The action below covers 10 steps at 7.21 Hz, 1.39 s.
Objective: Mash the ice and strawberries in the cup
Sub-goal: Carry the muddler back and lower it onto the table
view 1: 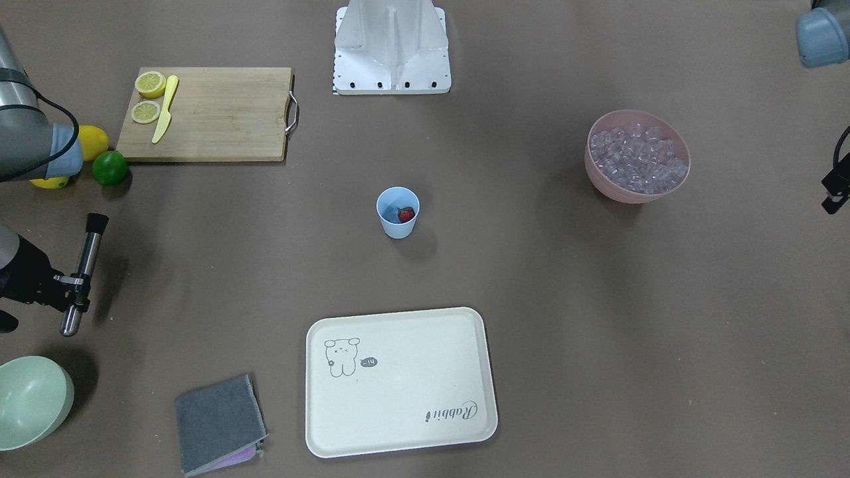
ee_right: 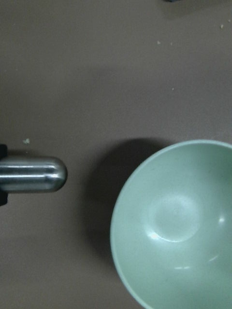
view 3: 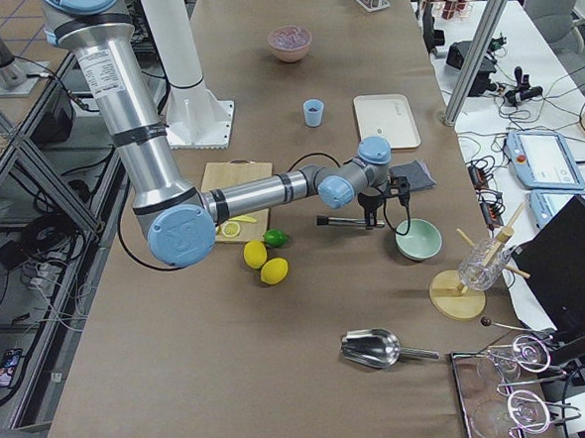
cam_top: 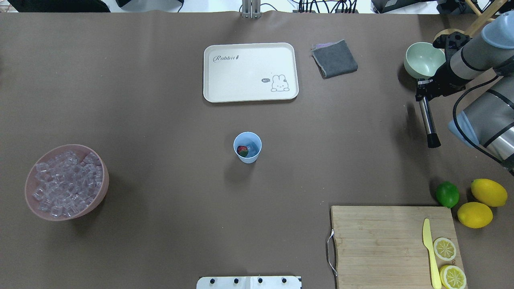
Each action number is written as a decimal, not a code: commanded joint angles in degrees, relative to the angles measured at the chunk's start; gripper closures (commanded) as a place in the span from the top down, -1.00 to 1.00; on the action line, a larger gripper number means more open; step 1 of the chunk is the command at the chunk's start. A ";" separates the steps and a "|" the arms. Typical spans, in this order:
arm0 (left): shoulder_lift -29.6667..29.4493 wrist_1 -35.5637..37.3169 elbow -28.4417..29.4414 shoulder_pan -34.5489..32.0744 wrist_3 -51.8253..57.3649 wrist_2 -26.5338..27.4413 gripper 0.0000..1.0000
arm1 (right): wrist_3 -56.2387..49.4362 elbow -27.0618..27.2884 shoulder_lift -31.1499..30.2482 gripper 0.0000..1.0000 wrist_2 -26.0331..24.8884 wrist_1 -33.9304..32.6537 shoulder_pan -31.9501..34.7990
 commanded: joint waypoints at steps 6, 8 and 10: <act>-0.41 -0.03 0.02 0.83 0.07 0.00 0.96 | 0.22 1.38 -2.43 1.00 -3.75 0.43 -4.91; -0.41 0.06 0.01 0.83 0.06 0.00 0.96 | -0.04 4.70 -2.96 1.00 -2.79 -0.61 -3.95; 0.11 0.23 0.19 0.48 0.15 -0.44 0.96 | -8.75 14.86 -3.49 1.00 0.80 -16.69 2.61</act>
